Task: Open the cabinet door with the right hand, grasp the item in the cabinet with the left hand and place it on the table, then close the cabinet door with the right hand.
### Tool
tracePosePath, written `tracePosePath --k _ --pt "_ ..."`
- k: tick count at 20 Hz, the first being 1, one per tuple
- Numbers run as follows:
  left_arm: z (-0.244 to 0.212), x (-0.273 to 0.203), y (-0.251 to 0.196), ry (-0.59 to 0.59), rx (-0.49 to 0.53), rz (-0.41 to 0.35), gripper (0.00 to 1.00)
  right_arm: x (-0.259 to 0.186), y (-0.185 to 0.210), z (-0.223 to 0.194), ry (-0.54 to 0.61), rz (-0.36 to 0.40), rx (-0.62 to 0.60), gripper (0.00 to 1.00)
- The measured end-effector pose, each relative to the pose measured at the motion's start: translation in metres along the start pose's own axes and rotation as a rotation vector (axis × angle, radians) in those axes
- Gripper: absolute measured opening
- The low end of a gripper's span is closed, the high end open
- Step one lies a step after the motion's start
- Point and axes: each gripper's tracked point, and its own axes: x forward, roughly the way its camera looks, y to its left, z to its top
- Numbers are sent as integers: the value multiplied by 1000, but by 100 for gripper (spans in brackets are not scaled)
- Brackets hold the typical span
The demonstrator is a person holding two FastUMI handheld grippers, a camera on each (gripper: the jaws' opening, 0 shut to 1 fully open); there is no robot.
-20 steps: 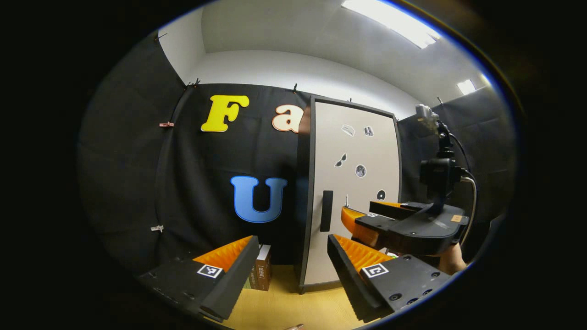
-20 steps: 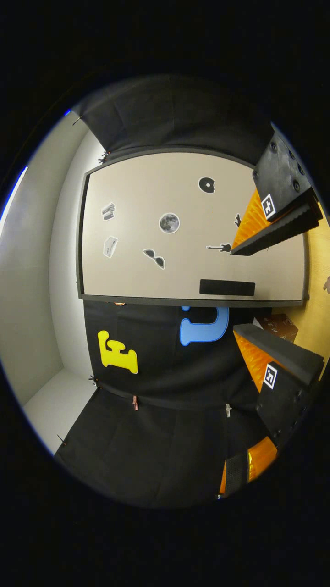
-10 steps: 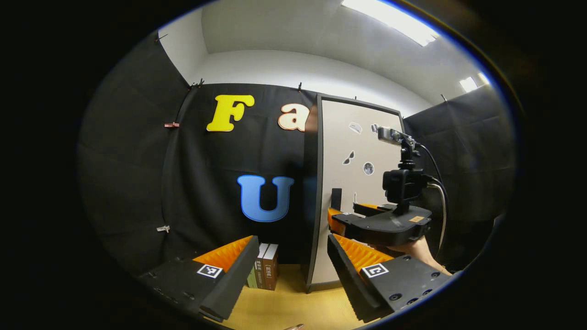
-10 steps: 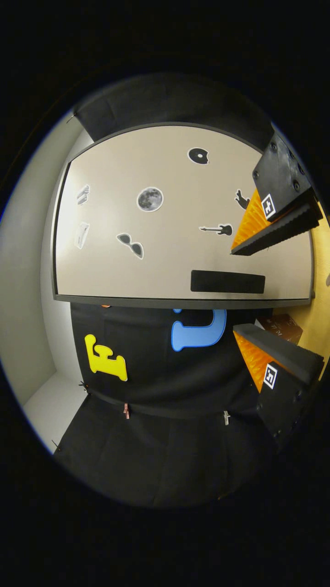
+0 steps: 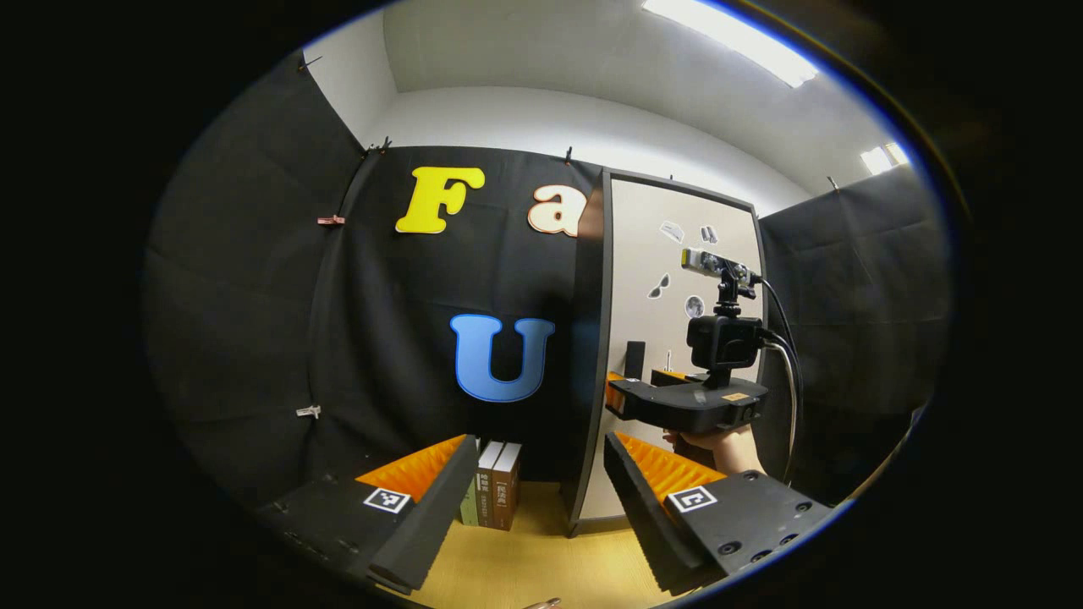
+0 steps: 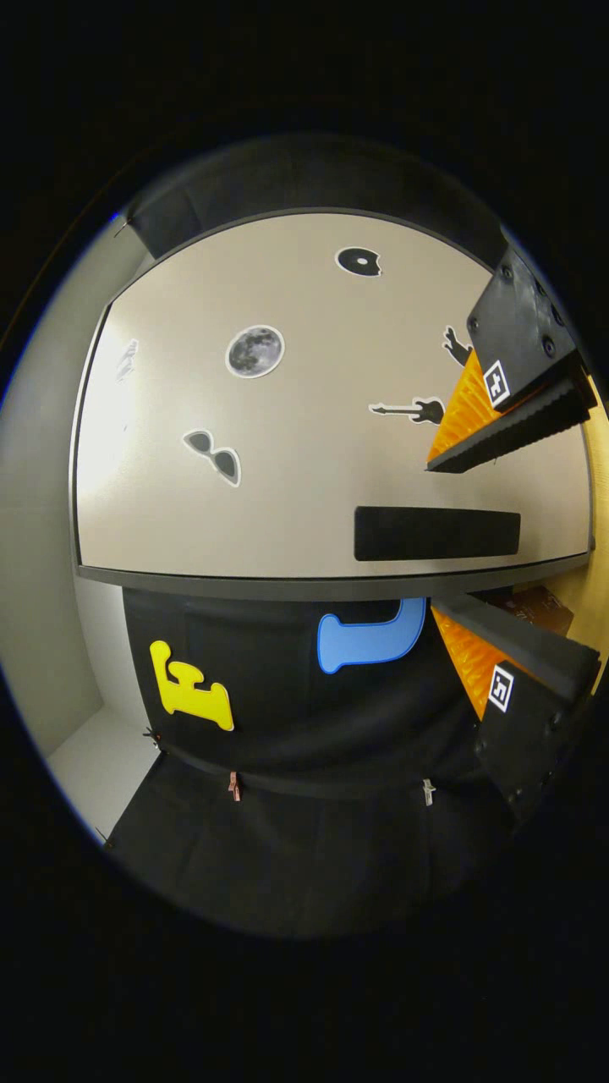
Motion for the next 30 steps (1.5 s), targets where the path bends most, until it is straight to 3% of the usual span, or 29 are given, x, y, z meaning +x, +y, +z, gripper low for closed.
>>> tracePosePath --k 2,4,6,12,30 --pt "-1 0 3 8 4 10 94 7 -2 -2 -1 -17 5 90" --pt "-4 -4 6 16 9 20 94 12 -8 -5 1 -51 -5 80" --pt "-4 -6 7 21 10 24 94 17 -8 -8 8 -59 -5 53" --pt "-2 -14 5 17 14 22 94 14 -4 -9 9 -63 -53 20" --pt "-4 -27 5 17 2 22 94 -38 -7 4 23 53 -25 20"
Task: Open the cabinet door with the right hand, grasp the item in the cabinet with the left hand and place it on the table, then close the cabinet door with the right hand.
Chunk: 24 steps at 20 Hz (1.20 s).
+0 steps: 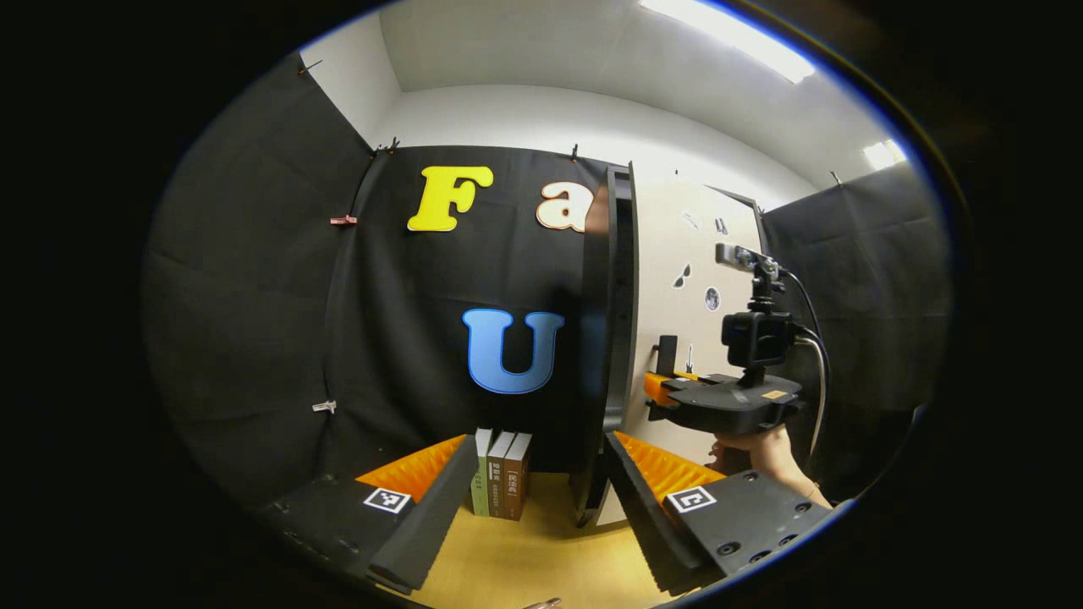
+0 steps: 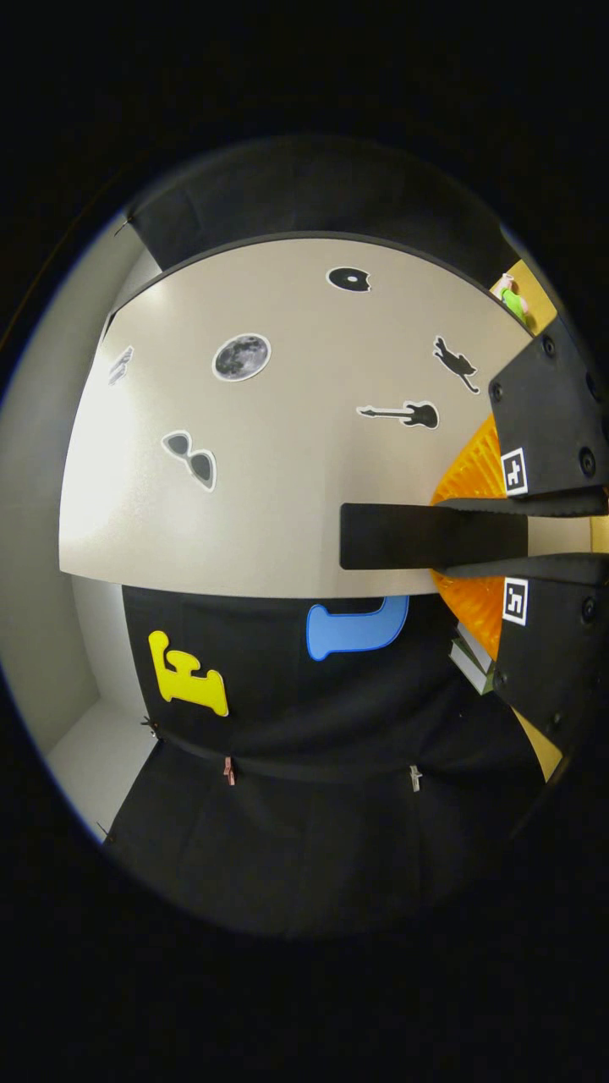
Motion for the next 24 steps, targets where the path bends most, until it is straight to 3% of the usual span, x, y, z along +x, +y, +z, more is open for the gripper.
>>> tracePosePath --k 5,11,24 --pt "7 -1 0 -32 1 31 94 -17 -3 2 5 31 5 20" --pt "4 -8 -22 -11 67 -6 91 -42 -11 4 14 48 -1 20" --pt "11 -16 -105 -48 112 -180 94 -92 -46 10 19 31 9 20"
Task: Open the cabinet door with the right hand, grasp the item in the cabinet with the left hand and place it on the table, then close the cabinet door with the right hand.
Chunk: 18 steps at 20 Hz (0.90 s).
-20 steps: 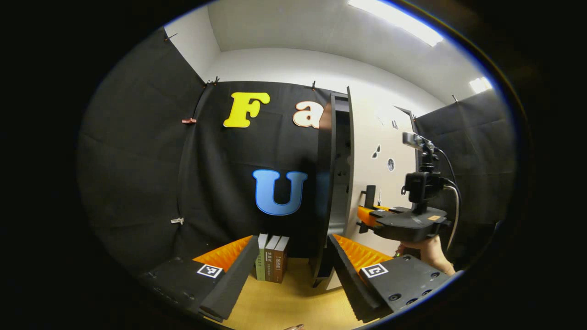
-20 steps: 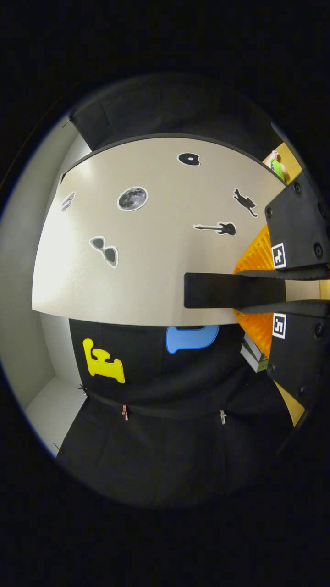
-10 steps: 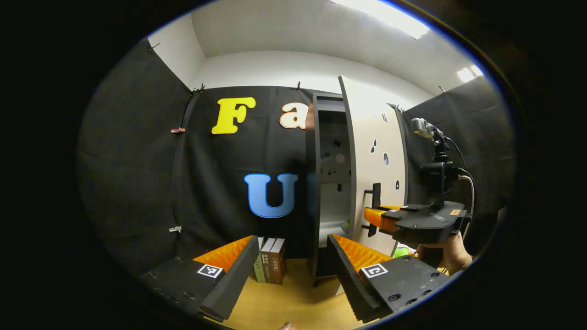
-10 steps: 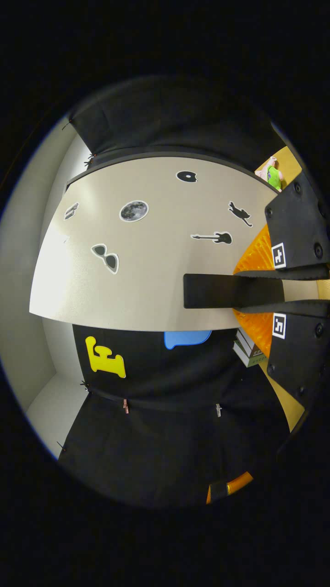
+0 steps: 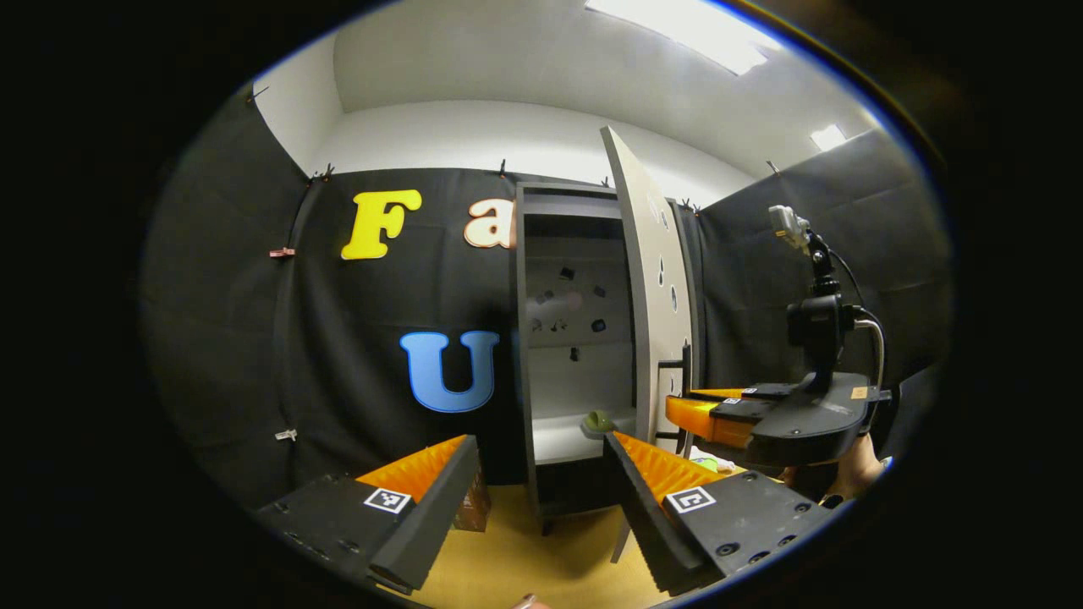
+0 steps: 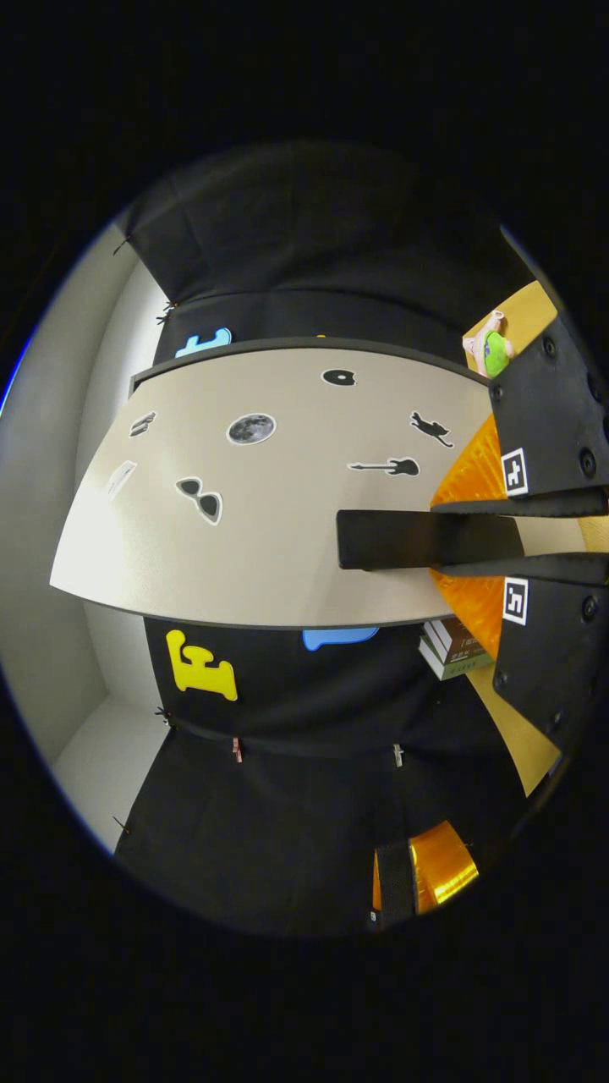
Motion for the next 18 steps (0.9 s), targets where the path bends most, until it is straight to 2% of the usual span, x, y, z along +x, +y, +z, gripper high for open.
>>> tracePosePath --k 5,10,18 --pt "5 0 -33 -13 -20 -91 93 -15 -18 2 -5 -41 -5 20" --pt "3 -1 -53 -6 -46 -162 93 -26 -35 4 -19 -117 -21 19" --pt "0 -5 -66 4 -54 -236 91 -40 -64 3 -8 -211 -64 16"
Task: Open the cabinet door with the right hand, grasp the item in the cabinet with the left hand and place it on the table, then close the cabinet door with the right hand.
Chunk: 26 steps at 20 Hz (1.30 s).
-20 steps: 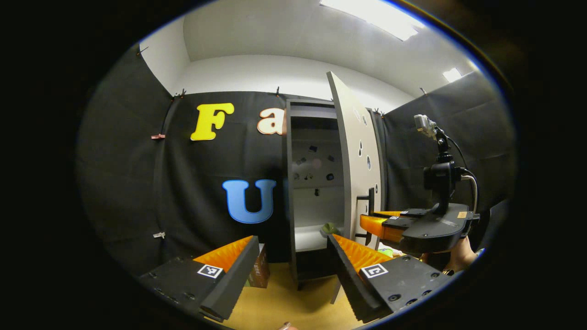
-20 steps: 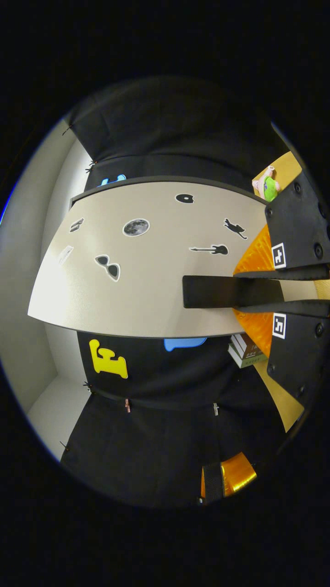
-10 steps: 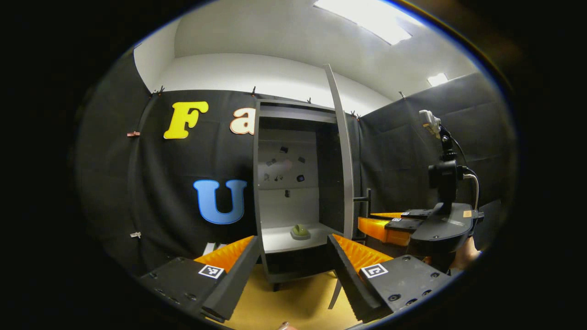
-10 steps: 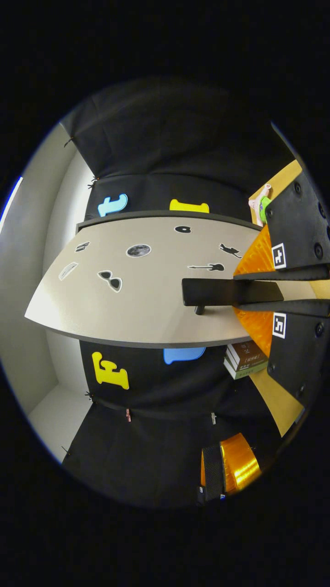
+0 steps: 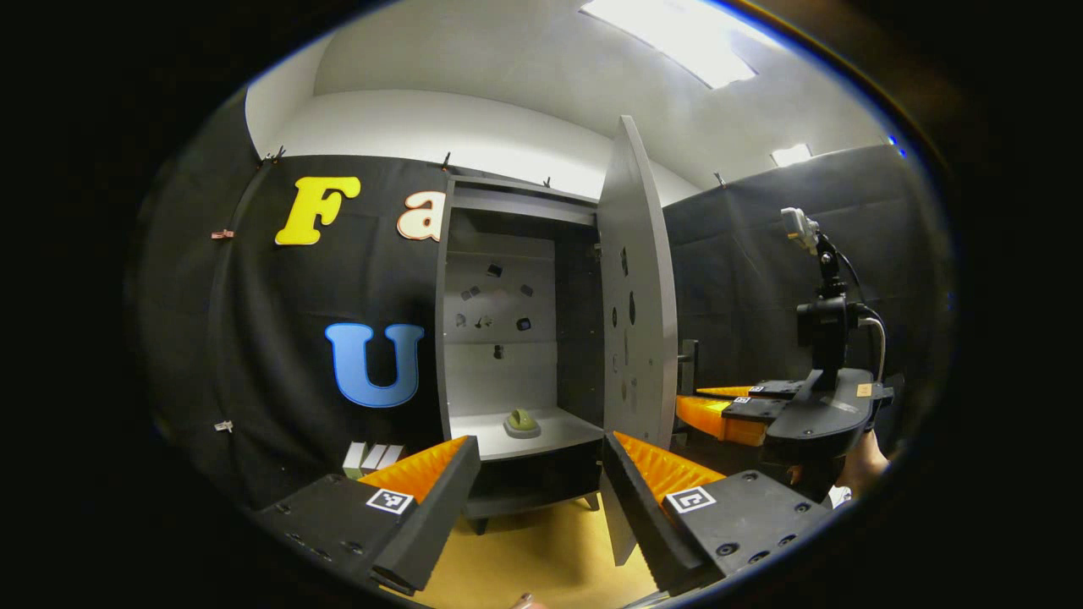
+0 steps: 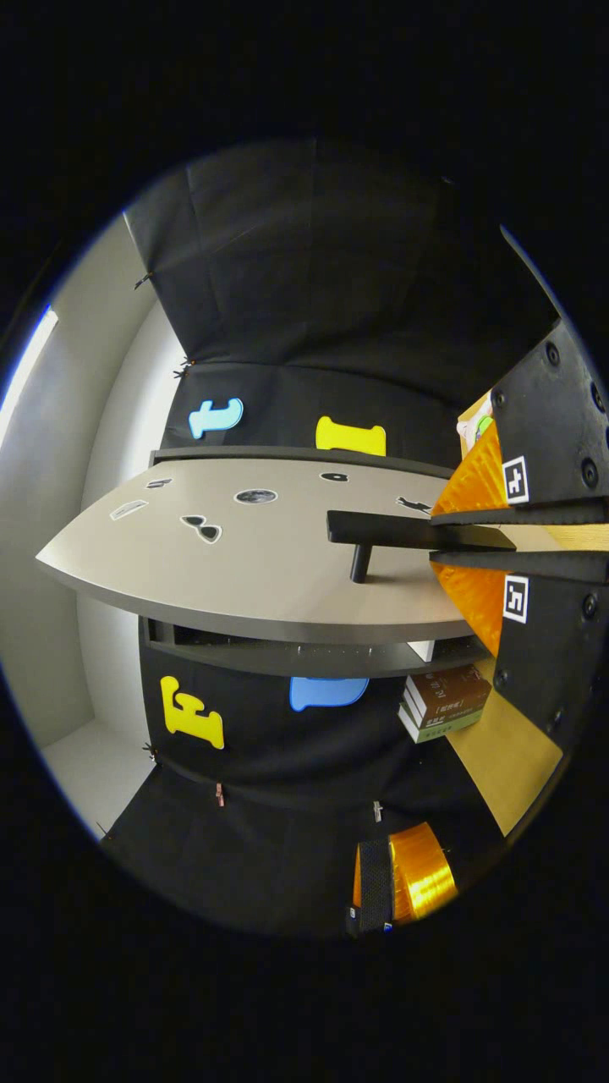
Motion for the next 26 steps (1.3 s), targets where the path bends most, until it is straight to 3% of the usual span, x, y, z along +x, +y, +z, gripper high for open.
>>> tracePosePath --k 11,18,20,21,26 --pt "-4 53 -33 12 -29 -64 93 0 -73 5 -12 -104 19 14" --pt "-5 111 -46 -2 -85 -81 93 0 -89 16 -59 -19 -72 12" --pt "-7 131 -41 7 -86 -70 93 0 -89 16 -62 10 -88 21" --pt "-7 140 -36 12 -86 -59 93 -1 -90 17 -63 25 -84 16" --pt "-16 187 -21 44 -109 -30 94 -14 -103 20 -73 67 -61 16"
